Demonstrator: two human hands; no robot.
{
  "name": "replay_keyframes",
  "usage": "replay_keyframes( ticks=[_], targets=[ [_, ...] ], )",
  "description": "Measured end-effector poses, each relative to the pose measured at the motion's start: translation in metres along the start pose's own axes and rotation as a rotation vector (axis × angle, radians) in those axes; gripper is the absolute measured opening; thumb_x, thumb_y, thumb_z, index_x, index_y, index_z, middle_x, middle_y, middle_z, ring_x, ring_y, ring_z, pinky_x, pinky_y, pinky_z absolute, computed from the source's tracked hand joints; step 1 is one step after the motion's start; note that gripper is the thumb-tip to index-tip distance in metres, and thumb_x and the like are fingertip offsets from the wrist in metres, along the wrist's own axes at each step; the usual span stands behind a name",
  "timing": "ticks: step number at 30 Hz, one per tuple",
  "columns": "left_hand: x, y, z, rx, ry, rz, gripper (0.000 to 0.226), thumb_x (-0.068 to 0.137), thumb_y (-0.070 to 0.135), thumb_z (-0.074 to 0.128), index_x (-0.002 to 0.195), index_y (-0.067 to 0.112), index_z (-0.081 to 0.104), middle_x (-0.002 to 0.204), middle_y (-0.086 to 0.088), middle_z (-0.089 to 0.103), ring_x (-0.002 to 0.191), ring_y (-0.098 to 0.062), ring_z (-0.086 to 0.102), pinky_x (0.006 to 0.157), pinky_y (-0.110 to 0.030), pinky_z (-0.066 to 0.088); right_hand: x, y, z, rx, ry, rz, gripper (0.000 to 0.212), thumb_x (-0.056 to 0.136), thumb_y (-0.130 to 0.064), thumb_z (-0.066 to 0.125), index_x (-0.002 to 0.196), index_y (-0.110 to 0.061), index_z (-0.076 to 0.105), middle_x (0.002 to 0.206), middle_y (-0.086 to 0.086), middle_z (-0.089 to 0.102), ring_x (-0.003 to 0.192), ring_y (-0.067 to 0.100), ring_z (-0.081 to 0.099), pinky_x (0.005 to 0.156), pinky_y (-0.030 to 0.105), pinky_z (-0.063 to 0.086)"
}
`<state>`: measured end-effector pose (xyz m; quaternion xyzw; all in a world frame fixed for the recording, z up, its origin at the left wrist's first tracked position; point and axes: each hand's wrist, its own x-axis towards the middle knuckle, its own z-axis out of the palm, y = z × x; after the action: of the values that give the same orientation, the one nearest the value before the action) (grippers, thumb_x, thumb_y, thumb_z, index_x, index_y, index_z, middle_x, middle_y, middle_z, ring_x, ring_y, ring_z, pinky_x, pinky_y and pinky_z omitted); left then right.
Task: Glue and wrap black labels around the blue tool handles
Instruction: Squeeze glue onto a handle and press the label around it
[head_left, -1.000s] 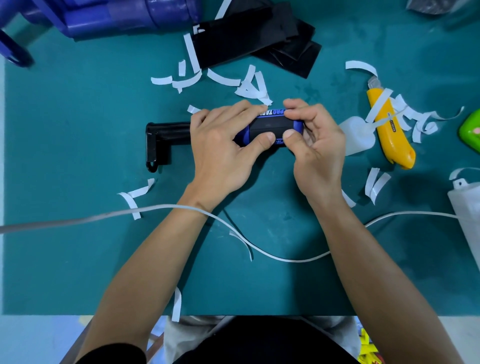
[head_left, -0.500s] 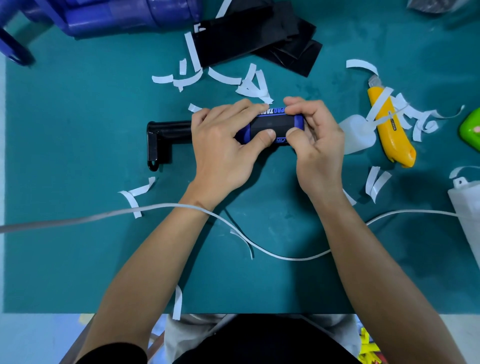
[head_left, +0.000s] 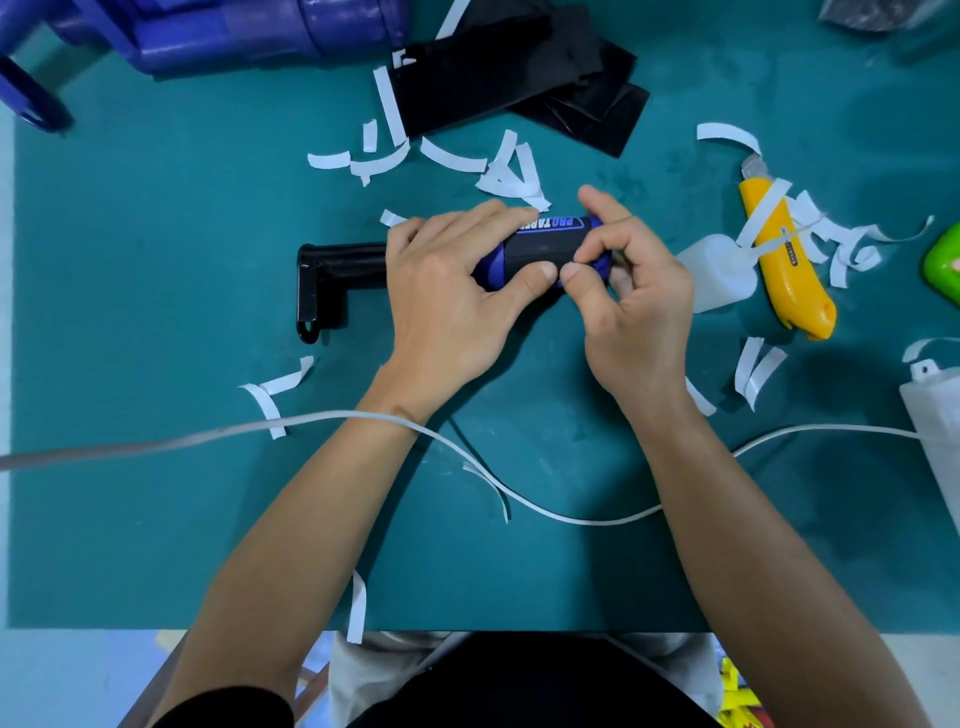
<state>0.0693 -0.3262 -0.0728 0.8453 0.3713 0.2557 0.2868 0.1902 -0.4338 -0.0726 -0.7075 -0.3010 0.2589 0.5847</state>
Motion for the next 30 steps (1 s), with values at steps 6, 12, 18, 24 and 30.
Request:
replay_keyframes(
  ticks=[6, 12, 18, 24, 30],
  targets=[
    [0.0003, -0.0006, 0.0006, 0.007, 0.008, -0.003, 0.039, 0.084, 0.050, 0.077, 0.118, 0.030, 0.077, 0.120, 0.016, 0.074, 0.108, -0.009, 0.065, 0.103, -0.033, 0.031, 0.0014, 0.0004, 0.0013, 0.005, 0.004, 0.002, 0.029, 0.089, 0.000, 0.063, 0.085, -0.027, 0.056, 0.138, -0.002, 0.063, 0.105, -0.006, 0.062, 0.095, 0.032, 0.050],
    [-0.0001, -0.0018, 0.0014, 0.017, 0.015, 0.011, 0.042, 0.084, 0.054, 0.076, 0.119, 0.031, 0.077, 0.121, 0.016, 0.073, 0.108, -0.008, 0.065, 0.102, -0.030, 0.030, 0.0008, 0.0003, 0.0018, -0.016, 0.004, 0.008, 0.019, 0.090, 0.002, 0.062, 0.088, -0.016, 0.058, 0.136, -0.003, 0.063, 0.115, -0.005, 0.062, 0.098, 0.028, 0.048],
    [-0.0002, -0.0029, 0.0027, 0.022, 0.020, 0.020, 0.041, 0.084, 0.052, 0.076, 0.119, 0.031, 0.077, 0.121, 0.017, 0.073, 0.109, -0.007, 0.065, 0.101, -0.028, 0.029, 0.0011, -0.0005, 0.0023, -0.021, 0.014, 0.008, 0.013, 0.091, 0.001, 0.062, 0.089, -0.011, 0.056, 0.132, -0.007, 0.065, 0.099, 0.006, 0.063, 0.092, 0.041, 0.052],
    [0.0003, -0.0031, 0.0016, 0.011, 0.016, 0.023, 0.034, 0.092, 0.049, 0.072, 0.120, 0.032, 0.077, 0.121, 0.018, 0.073, 0.110, -0.007, 0.064, 0.102, -0.025, 0.026, 0.0002, -0.0026, 0.0024, -0.021, 0.025, 0.015, 0.027, 0.091, -0.002, 0.063, 0.088, -0.028, 0.056, 0.128, -0.011, 0.067, 0.101, -0.002, 0.062, 0.094, 0.047, 0.054],
    [0.0009, -0.0031, 0.0001, 0.010, 0.006, 0.013, 0.031, 0.093, 0.046, 0.072, 0.120, 0.032, 0.077, 0.121, 0.018, 0.073, 0.110, -0.007, 0.064, 0.103, -0.028, 0.028, 0.0036, -0.0018, 0.0012, 0.011, 0.026, -0.010, 0.033, 0.091, 0.002, 0.061, 0.100, -0.030, 0.054, 0.124, -0.001, 0.069, 0.119, 0.014, 0.065, 0.104, 0.047, 0.053]
  ],
)
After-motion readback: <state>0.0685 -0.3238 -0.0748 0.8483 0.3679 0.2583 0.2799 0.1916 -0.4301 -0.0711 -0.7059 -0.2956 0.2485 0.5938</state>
